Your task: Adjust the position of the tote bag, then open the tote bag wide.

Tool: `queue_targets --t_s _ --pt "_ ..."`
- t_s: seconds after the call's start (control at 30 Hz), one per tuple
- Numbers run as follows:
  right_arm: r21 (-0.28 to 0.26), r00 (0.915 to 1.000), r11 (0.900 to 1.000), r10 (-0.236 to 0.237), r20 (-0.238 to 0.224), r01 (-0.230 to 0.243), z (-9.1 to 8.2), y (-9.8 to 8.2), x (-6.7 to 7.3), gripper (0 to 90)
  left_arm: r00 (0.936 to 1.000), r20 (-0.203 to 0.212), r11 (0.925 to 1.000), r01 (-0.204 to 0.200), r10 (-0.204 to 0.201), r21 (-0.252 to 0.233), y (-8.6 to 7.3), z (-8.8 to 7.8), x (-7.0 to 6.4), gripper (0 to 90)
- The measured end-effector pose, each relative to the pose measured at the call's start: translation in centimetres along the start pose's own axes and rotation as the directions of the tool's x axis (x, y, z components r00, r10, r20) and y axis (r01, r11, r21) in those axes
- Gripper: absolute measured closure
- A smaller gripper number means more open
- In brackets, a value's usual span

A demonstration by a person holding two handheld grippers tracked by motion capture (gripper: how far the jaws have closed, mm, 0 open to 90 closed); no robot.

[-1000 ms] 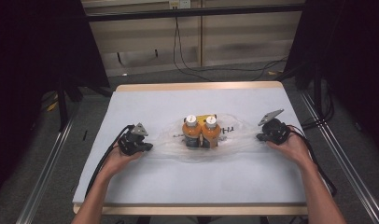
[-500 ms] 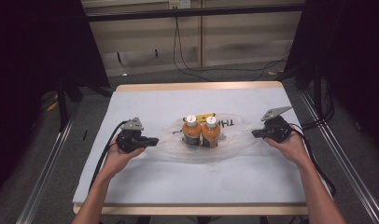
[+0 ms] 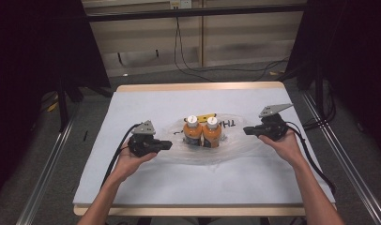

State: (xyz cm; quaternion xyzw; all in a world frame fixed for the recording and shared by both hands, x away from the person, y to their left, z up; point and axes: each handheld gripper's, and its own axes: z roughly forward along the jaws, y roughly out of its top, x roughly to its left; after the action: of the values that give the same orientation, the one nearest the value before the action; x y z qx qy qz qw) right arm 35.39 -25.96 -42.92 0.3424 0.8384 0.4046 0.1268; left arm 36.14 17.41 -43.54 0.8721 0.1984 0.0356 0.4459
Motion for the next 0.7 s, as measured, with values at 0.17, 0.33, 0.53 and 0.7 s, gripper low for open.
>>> queue_targets --t_s 0.17,0.33,0.53,0.7 --pt "-0.015 0.9995 1.0 -0.014 -0.027 0.013 1.1 0.6 1.2 90.0 0.9996 0.026 0.9999 -0.007 0.008 -0.013 0.6 0.9 -0.9 85.6" --pt "-0.017 0.9984 0.999 -0.03 -0.047 0.03 1.9 1.2 2.1 90.0 0.9995 0.03 0.9999 -0.012 0.012 -0.005 1.2 1.8 -1.7 88.9" --pt "-0.02 0.9969 0.999 -0.042 -0.067 0.04 2.8 1.8 2.6 90.0 0.9975 0.061 0.9991 -0.032 0.034 -0.029 1.6 2.6 -2.6 84.9" --pt "-0.008 0.9963 0.999 -0.043 -0.075 0.042 3.5 1.8 3.0 90.0 0.9971 0.066 0.9991 -0.036 0.038 -0.024 2.0 3.4 -3.1 90.0"
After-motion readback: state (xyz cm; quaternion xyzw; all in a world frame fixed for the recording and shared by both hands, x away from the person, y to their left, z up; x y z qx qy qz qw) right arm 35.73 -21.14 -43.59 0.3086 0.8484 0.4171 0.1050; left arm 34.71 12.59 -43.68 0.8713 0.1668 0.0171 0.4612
